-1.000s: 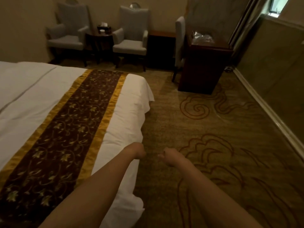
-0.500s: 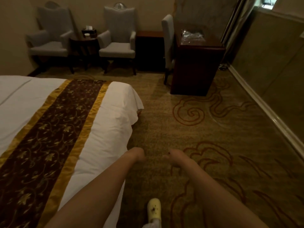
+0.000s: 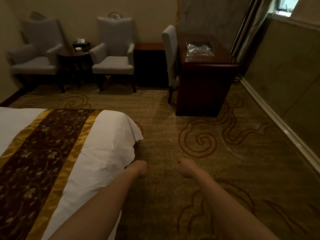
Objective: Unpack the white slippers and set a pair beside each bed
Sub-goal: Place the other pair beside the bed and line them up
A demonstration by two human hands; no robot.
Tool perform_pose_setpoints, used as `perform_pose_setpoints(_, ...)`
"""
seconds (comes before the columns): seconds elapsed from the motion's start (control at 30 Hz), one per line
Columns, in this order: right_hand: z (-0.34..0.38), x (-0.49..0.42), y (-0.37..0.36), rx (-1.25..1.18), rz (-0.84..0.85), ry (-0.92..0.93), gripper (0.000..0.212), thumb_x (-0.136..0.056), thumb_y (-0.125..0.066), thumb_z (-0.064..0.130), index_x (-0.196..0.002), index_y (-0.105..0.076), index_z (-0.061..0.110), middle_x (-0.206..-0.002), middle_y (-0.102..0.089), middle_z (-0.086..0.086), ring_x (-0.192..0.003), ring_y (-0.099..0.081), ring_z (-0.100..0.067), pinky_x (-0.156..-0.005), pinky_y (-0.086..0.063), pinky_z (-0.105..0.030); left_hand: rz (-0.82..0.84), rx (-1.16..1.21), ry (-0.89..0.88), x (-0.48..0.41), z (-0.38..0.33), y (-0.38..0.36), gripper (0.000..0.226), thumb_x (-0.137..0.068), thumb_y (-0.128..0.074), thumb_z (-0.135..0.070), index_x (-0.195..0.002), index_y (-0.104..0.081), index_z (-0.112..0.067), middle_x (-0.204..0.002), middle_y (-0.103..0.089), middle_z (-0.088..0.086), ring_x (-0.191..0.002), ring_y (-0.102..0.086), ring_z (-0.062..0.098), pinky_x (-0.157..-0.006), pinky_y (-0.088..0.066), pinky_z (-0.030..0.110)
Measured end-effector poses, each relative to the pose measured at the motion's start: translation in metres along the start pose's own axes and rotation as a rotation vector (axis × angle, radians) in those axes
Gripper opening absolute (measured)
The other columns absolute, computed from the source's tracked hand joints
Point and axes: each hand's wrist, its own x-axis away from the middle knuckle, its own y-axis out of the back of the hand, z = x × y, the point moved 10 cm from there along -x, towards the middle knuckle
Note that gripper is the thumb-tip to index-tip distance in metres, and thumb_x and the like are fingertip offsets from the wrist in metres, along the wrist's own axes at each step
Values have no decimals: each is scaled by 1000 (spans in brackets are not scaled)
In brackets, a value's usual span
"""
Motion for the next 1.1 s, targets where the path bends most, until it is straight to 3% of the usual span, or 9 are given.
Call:
perform_pose_setpoints(0.1, -8, -57, 28, 63, 23, 23, 52, -93, -46, 40, -131, -47, 5, -137, -51, -18, -126, -47, -33, -102, -39, -37, 2, 18, 6, -50, -11, 33, 38, -97, -42, -19, -131, -52, -6, -137, -52, 13, -124, -51, 27, -100, -43, 34)
perform_pose_setpoints(0.33, -20, -211, 102, 193, 88, 98, 56, -93, -45, 39, -136, -40, 4, -140, -45, -20, -129, -43, -36, -104, -37, -38, -17, 99, 96, -174, -27, 120, 36, -96, -44, -18, -121, -59, 3, -129, -57, 21, -118, -55, 34, -99, -44, 38)
perform_pose_setpoints(0.43, -17, -268, 145, 212, 106, 146, 52, -94, -44, 40, -132, -44, 5, -138, -49, -18, -127, -45, -33, -104, -36, -37, -35, 142, 154, -214, -30, 159, 35, -95, -46, -18, -121, -59, 1, -128, -58, 20, -117, -56, 33, -98, -44, 38)
perform_pose_setpoints(0.57, -6, -333, 192, 235, 127, 182, 55, -93, -42, 47, -131, -47, 7, -138, -50, -17, -127, -46, -33, -104, -36, -37, -70, 228, 218, -257, -25, 207, 38, -96, -44, -25, -129, -53, -8, -134, -54, 14, -120, -53, 29, -103, -44, 37)
perform_pose_setpoints(0.73, 24, -408, 232, 278, 120, 262, 56, -95, -41, 42, -135, -39, 4, -140, -44, -20, -130, -40, -34, -108, -29, -40, -87, 284, 256, -315, -16, 261, 46, -99, -41, -27, -140, -43, -6, -146, -43, 15, -133, -43, 28, -110, -36, 35)
perform_pose_setpoints(0.93, 52, -505, 255, 294, 200, 265, 60, -95, -40, 42, -143, -28, 8, -149, -31, -20, -137, -27, -38, -113, -25, -44, -37, 252, 268, -408, 9, 308, 47, -98, -41, -26, -143, -37, -11, -149, -40, 12, -134, -41, 28, -109, -36, 35)
perform_pose_setpoints(1.1, 89, -599, 306, 341, 231, 269, 58, -94, -41, 41, -142, -30, 9, -149, -31, -17, -137, -28, -36, -113, -27, -44, -25, 145, 263, -496, 36, 374, 38, -96, -43, -20, -132, -51, -12, -138, -51, 12, -123, -50, 30, -104, -44, 41)
